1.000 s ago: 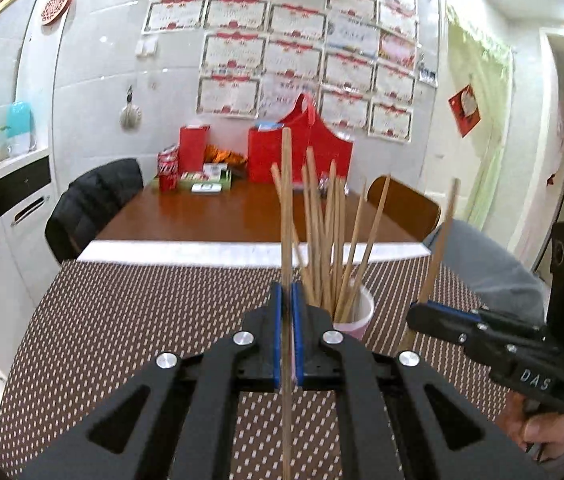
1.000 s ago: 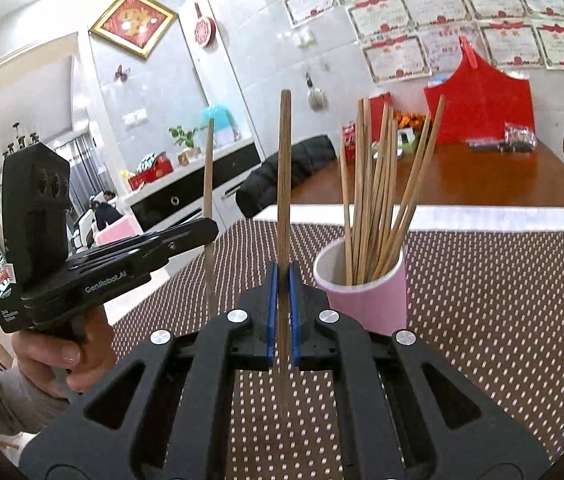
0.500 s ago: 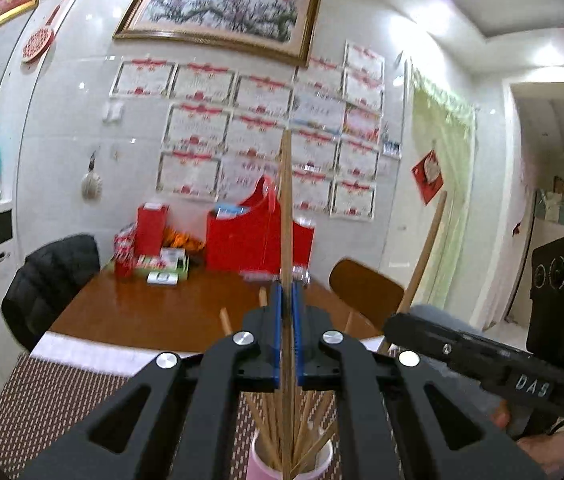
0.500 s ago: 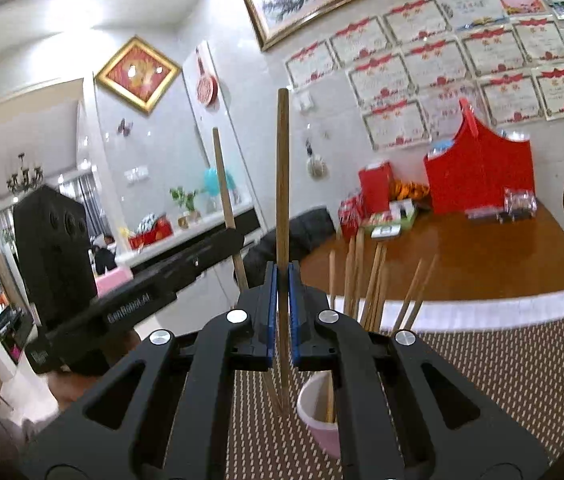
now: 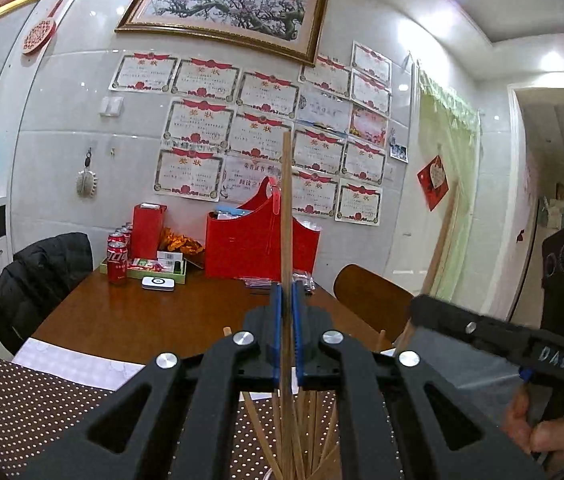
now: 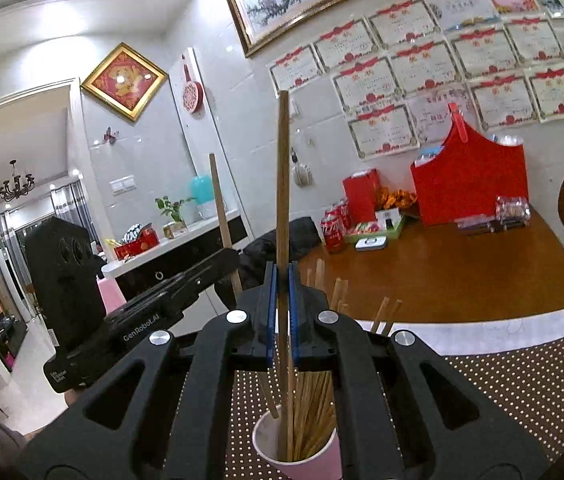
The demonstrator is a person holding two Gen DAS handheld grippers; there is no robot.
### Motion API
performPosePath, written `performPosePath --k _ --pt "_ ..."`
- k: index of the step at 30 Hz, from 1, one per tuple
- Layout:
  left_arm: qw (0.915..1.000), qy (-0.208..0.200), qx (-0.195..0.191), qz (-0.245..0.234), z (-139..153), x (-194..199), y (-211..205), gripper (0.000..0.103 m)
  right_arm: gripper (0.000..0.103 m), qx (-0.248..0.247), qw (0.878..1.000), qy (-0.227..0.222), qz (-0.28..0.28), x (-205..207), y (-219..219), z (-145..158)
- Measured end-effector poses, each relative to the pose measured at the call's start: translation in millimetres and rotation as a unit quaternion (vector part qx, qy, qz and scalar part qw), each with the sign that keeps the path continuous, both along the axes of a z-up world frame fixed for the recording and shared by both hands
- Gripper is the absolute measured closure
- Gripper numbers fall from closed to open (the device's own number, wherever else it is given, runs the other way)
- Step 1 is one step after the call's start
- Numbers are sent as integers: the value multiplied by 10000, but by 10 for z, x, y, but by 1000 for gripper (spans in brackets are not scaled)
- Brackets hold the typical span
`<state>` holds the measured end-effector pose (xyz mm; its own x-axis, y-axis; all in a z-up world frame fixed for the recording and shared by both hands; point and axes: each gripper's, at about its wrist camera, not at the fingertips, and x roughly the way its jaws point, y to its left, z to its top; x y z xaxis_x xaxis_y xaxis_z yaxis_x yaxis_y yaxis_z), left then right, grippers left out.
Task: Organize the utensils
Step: 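Lower both chopsticks into the pink cup and open both tools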
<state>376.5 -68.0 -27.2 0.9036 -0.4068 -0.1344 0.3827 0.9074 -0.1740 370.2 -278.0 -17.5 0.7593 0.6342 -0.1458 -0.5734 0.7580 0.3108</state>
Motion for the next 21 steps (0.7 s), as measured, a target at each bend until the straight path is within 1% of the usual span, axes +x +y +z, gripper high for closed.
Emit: performPosePath --k 4,7,10,13,16,17,18,19,20,21 --pt "9999 130 54 -23 -44 53 -4 98 97 -102 9999 115 9 60 45 -59" --pt "9997 210 90 -7 -60 66 7 98 97 -143 9998 113 24 46 52 -57" --pt "9994 300 195 15 -63 72 -8 98 97 -207 9997 104 30 25 59 -43" --pt "9983 468 358 32 -89 96 -48 98 97 -346 9992 191 50 44 91 -55" --pt "9951 856 492 -44 -157 192 -82 97 96 -588 9964 595 112 152 162 -144" --pt "9942 931 543 11 -182 216 -82 84 94 -627 9954 713 131 187 175 -174" --pt "9936 959 588 64 -194 225 -81 60 75 -619 9944 842 132 224 173 -207" --pt "9935 955 610 119 -198 222 -75 50 23 -590 9942 896 110 235 166 -226" --pt "9942 874 581 237 -189 193 -42 41 8 -488 9948 897 -10 226 128 -229" --pt "9948 810 565 263 -171 170 -23 31 6 -394 9958 815 -121 199 91 -217"
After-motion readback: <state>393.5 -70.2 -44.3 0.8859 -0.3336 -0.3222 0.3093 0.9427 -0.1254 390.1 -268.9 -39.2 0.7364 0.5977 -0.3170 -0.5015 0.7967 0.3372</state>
